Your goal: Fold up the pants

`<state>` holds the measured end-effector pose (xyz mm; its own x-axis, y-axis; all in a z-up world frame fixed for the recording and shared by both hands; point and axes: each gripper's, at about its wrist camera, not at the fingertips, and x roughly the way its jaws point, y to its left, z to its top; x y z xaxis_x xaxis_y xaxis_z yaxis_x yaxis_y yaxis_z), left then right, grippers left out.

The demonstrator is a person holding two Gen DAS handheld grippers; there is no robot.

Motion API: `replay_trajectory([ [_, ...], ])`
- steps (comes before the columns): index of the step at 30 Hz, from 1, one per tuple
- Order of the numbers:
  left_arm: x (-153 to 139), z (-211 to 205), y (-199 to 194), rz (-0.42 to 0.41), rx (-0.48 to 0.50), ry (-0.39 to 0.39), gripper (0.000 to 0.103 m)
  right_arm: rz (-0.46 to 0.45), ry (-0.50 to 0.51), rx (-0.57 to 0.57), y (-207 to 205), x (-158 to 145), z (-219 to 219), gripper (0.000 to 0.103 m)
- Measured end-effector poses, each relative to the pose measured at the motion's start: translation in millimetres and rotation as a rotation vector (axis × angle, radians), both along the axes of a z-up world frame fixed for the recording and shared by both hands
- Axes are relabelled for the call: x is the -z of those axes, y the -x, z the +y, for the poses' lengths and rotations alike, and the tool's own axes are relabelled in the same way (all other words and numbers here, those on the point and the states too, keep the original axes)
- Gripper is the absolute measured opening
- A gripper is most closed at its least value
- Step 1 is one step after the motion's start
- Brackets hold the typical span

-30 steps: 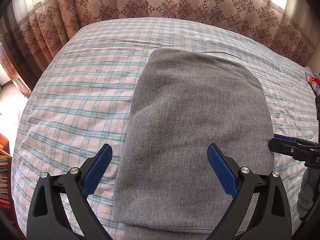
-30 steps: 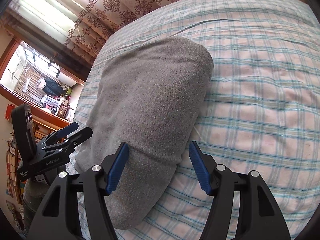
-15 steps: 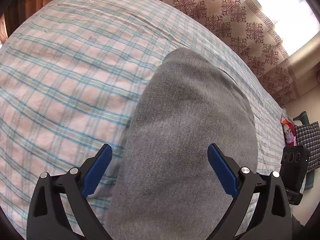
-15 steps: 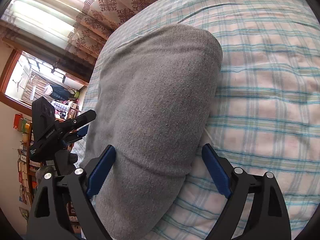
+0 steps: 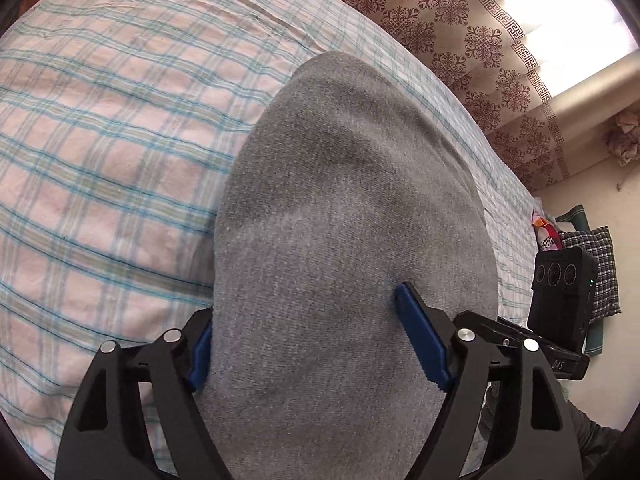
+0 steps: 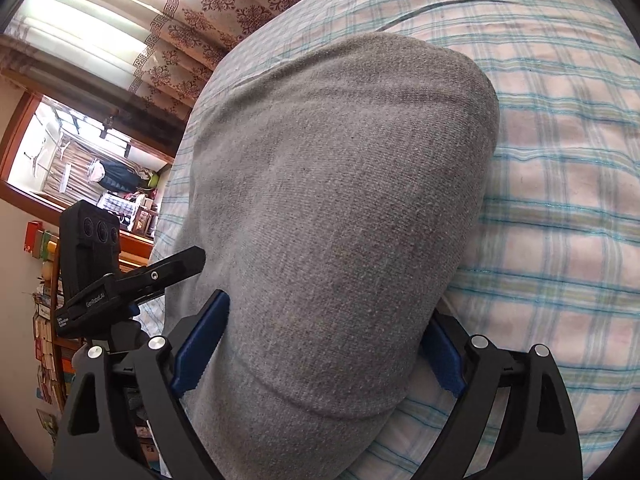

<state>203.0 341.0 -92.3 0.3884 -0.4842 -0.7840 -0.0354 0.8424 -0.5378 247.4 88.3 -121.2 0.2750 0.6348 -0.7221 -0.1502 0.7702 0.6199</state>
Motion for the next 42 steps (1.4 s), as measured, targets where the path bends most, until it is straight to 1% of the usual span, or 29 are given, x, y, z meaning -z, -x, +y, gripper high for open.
replay_trajectory([
  [1, -1, -2, 0, -0.001, 0.001, 0.005, 0.070, -0.007, 0.014, -0.001, 1, -1, 1, 0.073],
  [2, -2, -4, 0, -0.002, 0.003, 0.004, 0.066, -0.015, 0.025, -0.005, 1, -2, 0, 0.068],
  [3, -4, -6, 1, -0.006, 0.008, 0.000, 0.063, -0.025, 0.030, -0.012, 2, -4, 0, 0.060],
  [4, -7, -8, 2, -0.011, 0.012, -0.008, 0.056, -0.034, 0.030, -0.018, 3, -7, 0, 0.053],
  [6, -15, -11, 4, -0.025, 0.021, -0.022, 0.047, -0.049, 0.028, -0.030, 6, -12, -2, 0.047],
  [7, -19, -13, 5, -0.033, 0.025, -0.028, 0.039, -0.057, 0.026, -0.034, 6, -16, -2, 0.044],
  [8, -24, -14, 5, -0.040, 0.027, -0.034, 0.035, -0.064, 0.020, -0.037, 7, -19, -3, 0.043],
  [11, -37, -18, 8, -0.059, 0.036, -0.032, 0.031, -0.093, -0.008, -0.046, 10, -33, -9, 0.040],
  [14, -50, -28, 12, -0.081, 0.050, -0.017, 0.029, -0.132, -0.030, -0.059, 16, -52, -19, 0.038],
  [16, -58, -37, 14, -0.094, 0.062, 0.002, 0.029, -0.159, -0.027, -0.065, 21, -64, -30, 0.038],
  [20, -76, -72, 15, -0.126, 0.108, 0.030, 0.029, -0.195, -0.022, -0.058, 32, -86, -64, 0.038],
  [23, -85, -106, 16, -0.149, 0.150, 0.062, 0.029, -0.208, -0.022, -0.035, 40, -98, -101, 0.038],
  [27, -90, -164, 17, -0.161, 0.216, 0.098, 0.029, -0.225, 0.008, 0.006, 58, -106, -162, 0.038],
  [35, -84, -292, 12, -0.153, 0.347, 0.164, 0.029, -0.258, 0.064, 0.130, 99, -120, -281, 0.038],
  [37, -82, -325, 11, -0.152, 0.381, 0.175, 0.029, -0.268, 0.067, 0.168, 111, -119, -310, 0.038],
  [42, -75, -407, 10, -0.137, 0.464, 0.174, 0.029, -0.273, 0.075, 0.237, 131, -110, -381, 0.038],
])
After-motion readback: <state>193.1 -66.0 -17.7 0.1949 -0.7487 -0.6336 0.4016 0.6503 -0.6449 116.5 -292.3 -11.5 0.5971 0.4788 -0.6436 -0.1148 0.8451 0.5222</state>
